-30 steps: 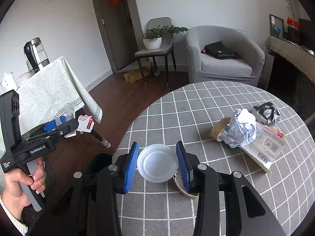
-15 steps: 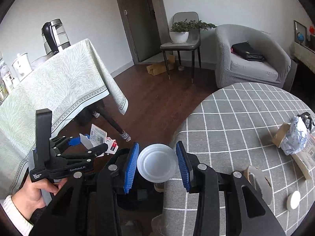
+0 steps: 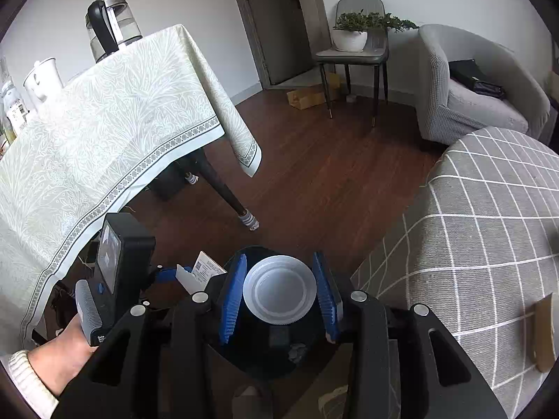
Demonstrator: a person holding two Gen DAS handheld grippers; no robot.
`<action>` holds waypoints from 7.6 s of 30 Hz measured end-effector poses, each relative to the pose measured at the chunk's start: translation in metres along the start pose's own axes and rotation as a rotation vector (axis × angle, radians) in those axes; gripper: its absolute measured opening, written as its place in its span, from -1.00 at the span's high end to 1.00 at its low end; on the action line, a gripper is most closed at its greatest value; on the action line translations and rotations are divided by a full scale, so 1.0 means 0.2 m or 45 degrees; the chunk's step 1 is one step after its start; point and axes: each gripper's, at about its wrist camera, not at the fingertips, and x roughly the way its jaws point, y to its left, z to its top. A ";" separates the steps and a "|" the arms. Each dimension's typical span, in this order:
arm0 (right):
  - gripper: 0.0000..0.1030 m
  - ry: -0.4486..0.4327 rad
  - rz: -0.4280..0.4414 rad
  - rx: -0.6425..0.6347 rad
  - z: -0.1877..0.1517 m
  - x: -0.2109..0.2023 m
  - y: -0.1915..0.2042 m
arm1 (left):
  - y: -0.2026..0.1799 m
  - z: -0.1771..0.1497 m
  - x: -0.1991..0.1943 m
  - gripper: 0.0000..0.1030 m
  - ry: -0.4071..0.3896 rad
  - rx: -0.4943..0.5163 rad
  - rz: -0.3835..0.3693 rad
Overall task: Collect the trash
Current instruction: 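Carry the cardboard box and white lid over the green bin with both tools, then open the left tool over the bin while the right tool drops the white lid, then move both tools back over the table toward the tape roll, then grasp the brown tape roll with the left tool while the right tool grasps the white round lid, then carry the tape roll and white lid over the teal bin with both tools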
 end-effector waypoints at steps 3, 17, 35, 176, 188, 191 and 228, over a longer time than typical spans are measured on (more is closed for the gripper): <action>0.23 0.031 0.004 0.000 -0.01 0.06 0.02 | 0.01 -0.02 0.04 -0.55 0.041 0.006 0.001; 0.23 0.131 -0.005 0.027 -0.08 0.31 0.05 | 0.04 -0.08 0.06 -0.76 0.134 0.045 -0.015; 0.23 0.336 -0.012 0.020 -0.25 0.61 0.09 | 0.19 0.02 -0.38 -0.35 -0.217 -0.117 0.059; -0.14 -0.005 -0.382 0.235 -0.45 -0.80 -1.11 | -1.55 0.32 -0.34 -0.14 -0.399 0.382 -0.241; 0.41 0.009 -0.433 0.203 -0.43 -0.77 -1.06 | -1.36 0.31 -0.44 -0.15 -0.471 0.332 -0.228; 0.41 0.002 -0.437 0.204 -0.43 -0.77 -1.06 | -1.29 0.31 -0.47 -0.15 -0.495 0.309 -0.220; 0.41 -0.034 0.003 -0.049 0.19 -0.09 -0.21 | -0.38 0.26 -0.31 -0.15 -0.348 0.030 0.042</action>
